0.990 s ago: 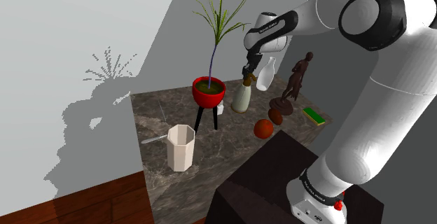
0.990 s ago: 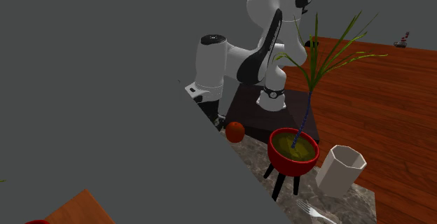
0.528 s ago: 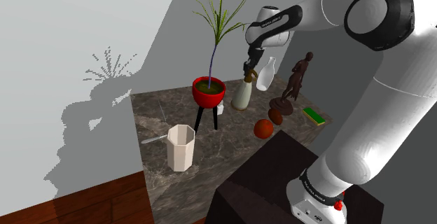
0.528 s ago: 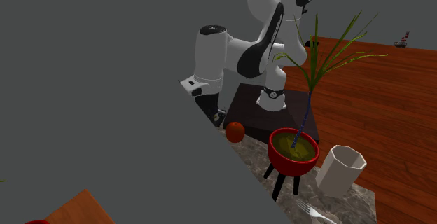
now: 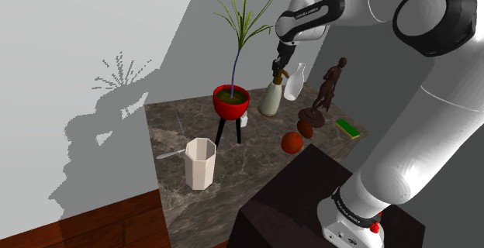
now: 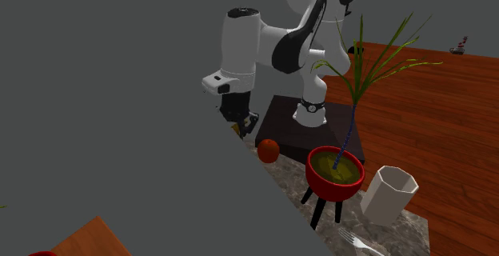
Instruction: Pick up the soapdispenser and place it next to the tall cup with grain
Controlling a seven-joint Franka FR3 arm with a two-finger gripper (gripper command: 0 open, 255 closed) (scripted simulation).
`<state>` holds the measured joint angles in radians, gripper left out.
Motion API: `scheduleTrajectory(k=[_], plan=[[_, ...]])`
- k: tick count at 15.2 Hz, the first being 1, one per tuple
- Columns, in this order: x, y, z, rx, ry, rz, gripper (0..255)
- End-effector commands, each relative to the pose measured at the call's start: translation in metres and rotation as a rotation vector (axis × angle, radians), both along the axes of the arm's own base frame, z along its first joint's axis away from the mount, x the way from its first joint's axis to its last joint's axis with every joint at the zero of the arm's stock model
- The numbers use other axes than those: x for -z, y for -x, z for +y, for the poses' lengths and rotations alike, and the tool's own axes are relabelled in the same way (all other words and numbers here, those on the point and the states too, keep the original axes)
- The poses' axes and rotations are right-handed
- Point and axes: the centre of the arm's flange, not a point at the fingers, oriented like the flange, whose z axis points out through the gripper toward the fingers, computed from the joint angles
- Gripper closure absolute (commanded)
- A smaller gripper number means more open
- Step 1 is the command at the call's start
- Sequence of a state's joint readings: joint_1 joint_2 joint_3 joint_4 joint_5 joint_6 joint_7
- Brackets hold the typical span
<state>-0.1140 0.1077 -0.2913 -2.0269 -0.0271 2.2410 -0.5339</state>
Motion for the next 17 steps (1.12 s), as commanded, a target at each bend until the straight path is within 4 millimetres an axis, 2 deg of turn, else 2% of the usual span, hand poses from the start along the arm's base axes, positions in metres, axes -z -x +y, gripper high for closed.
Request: scheduleTrajectory(k=[1, 17], plan=[[-0.011, 0.000, 0.000, 0.000, 0.000, 0.000, 255], [-0.095, 0.000, 0.000, 0.000, 0.000, 0.000, 255]])
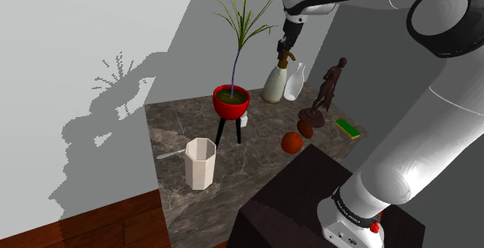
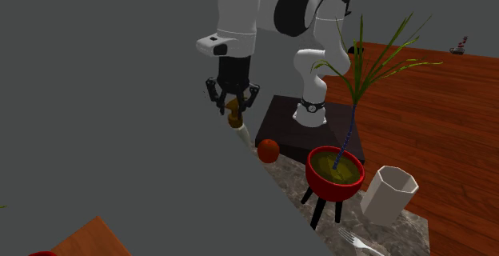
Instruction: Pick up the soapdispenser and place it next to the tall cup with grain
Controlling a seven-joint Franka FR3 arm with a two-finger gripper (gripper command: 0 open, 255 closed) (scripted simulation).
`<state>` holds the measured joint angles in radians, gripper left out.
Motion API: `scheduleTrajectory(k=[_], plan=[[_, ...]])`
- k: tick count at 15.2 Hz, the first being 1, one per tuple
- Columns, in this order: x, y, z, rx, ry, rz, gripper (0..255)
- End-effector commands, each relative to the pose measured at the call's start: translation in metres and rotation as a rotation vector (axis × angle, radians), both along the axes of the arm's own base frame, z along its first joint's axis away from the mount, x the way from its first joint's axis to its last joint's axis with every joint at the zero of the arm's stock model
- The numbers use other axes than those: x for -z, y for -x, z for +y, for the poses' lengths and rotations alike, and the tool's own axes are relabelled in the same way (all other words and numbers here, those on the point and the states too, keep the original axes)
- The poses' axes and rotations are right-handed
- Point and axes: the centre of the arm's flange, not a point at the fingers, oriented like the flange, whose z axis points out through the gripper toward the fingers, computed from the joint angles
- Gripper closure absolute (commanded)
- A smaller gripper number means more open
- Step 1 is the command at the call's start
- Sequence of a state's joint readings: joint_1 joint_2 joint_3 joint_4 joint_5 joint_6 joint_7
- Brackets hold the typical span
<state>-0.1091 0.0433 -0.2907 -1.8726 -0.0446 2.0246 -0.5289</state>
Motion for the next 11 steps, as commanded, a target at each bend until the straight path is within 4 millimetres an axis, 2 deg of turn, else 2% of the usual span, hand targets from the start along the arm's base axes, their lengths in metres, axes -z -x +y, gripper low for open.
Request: scheduleTrajectory(k=[1, 11], plan=[[-0.012, 0.001, 0.000, 0.000, 0.000, 0.000, 255], [-0.065, 0.001, 0.000, 0.000, 0.000, 0.000, 255]])
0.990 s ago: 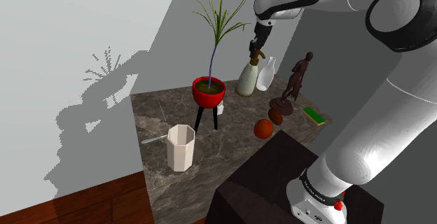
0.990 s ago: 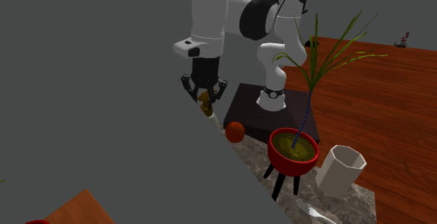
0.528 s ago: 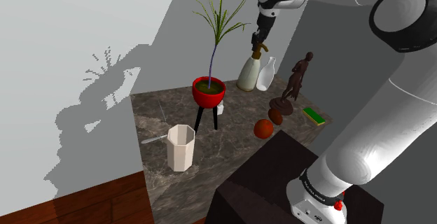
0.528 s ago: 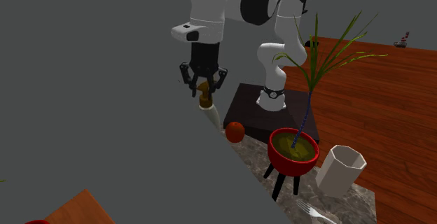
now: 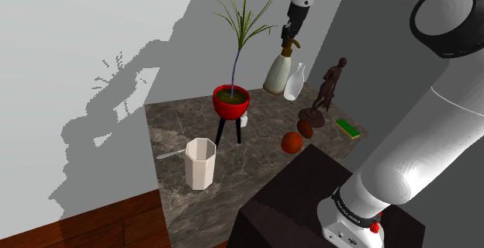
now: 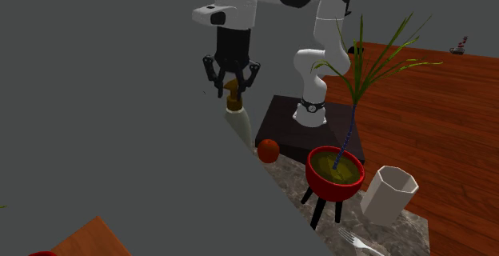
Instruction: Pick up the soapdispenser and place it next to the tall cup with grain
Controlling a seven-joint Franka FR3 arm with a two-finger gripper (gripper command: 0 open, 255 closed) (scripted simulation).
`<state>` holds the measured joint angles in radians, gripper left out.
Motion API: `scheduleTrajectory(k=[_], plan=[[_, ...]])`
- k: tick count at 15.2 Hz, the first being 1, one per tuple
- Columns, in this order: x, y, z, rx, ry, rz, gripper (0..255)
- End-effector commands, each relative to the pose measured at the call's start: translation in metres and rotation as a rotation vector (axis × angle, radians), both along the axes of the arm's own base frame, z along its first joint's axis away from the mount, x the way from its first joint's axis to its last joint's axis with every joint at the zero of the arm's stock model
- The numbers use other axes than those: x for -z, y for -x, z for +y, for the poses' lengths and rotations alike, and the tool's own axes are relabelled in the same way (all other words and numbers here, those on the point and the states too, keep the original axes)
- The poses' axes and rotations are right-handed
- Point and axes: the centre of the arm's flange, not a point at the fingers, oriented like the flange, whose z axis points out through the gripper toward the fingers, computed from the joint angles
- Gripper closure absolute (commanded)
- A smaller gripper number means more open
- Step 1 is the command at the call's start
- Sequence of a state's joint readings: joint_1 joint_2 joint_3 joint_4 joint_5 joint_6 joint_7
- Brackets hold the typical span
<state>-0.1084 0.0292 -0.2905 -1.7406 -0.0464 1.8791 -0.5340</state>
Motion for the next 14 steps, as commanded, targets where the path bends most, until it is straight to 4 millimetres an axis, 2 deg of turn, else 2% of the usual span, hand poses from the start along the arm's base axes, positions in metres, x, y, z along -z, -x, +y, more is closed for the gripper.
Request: scheduleTrajectory(k=[1, 14], plan=[[-0.012, 0.000, 0.000, 0.000, 0.000, 0.000, 255], [-0.080, 0.000, 0.000, 0.000, 0.000, 0.000, 255]])
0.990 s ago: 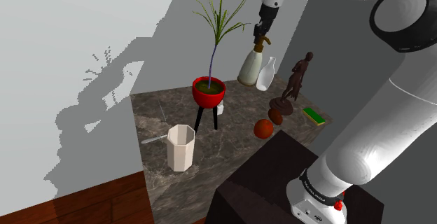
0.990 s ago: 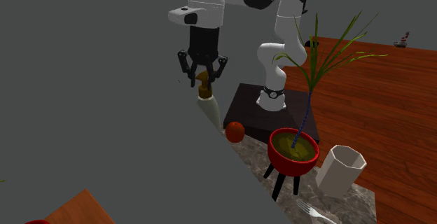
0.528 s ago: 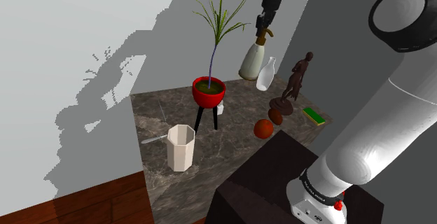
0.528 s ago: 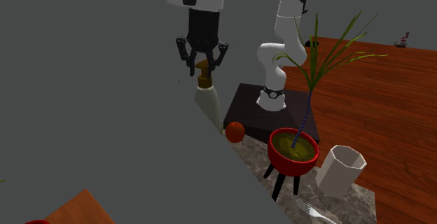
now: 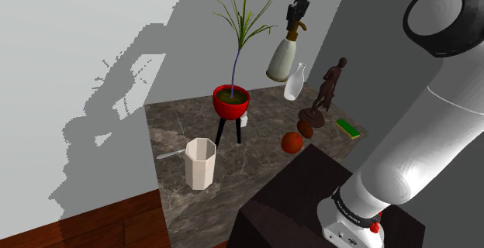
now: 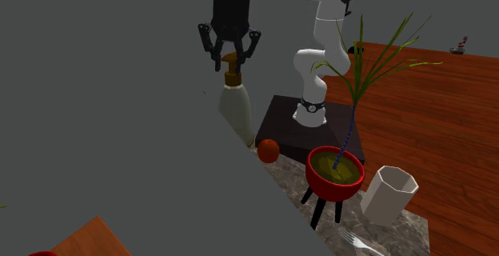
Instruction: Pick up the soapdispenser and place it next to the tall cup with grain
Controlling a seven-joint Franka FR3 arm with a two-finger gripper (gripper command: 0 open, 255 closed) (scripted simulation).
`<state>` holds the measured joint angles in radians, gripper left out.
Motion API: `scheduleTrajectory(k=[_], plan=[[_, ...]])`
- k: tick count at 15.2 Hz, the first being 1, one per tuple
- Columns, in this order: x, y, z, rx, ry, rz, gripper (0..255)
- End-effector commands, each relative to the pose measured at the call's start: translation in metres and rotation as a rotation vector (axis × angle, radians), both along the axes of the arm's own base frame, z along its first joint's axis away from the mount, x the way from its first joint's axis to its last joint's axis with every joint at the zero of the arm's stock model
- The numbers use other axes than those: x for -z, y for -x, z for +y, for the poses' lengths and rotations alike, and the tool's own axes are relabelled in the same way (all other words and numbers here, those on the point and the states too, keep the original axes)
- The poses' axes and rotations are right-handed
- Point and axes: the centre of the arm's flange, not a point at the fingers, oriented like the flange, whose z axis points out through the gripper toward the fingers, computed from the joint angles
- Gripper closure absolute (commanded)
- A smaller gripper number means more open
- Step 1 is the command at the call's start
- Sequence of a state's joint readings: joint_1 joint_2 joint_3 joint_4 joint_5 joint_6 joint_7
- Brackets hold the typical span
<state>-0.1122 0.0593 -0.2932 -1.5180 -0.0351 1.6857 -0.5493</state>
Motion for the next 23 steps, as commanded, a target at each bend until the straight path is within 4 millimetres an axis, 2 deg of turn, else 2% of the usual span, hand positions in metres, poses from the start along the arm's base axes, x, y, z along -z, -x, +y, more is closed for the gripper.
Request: scheduleTrajectory(k=[1, 7, 23], plan=[[-0.013, 0.000, 0.001, 0.000, 0.000, 0.000, 255], [-0.044, 0.000, 0.001, 0.000, 0.000, 0.000, 255], [-0.045, 0.065, 0.202, 0.000, 0.000, 0.000, 255]])
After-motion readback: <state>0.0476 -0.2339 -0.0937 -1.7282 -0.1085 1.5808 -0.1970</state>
